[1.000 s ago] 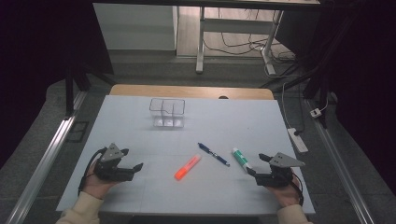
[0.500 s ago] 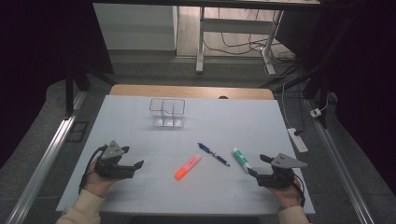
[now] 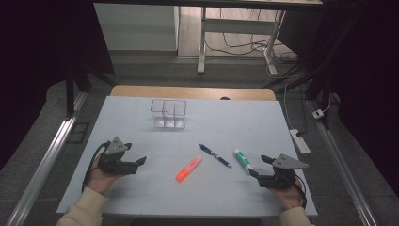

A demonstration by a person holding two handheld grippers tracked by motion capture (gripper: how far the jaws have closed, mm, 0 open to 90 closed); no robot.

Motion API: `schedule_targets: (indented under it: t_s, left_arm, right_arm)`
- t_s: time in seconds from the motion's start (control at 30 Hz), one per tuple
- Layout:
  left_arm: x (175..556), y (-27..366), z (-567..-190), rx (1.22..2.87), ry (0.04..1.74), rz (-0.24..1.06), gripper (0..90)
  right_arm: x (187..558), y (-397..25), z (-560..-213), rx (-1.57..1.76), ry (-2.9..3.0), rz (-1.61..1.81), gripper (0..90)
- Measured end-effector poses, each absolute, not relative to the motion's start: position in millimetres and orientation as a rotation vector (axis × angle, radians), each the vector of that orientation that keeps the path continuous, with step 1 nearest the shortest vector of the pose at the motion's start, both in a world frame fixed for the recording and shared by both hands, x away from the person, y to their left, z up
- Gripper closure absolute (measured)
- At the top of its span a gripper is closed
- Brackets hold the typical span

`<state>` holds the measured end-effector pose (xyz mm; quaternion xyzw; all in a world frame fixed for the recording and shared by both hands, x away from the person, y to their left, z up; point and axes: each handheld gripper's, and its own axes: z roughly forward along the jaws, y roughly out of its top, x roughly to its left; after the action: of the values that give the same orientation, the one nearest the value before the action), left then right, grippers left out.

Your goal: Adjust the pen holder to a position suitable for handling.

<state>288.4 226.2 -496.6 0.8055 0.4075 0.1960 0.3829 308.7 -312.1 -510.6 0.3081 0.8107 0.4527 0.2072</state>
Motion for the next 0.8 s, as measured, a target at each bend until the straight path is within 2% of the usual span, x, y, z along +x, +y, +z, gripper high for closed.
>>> schedule_targets:
  t_s: [0.8]
  left_arm:
    - [343.6,216.3,-487.1,2.052,1.07,0.506,23.6]
  right_arm:
    - [310.7,-312.4,-511.5,0.873,2.25,1.246,25.3]
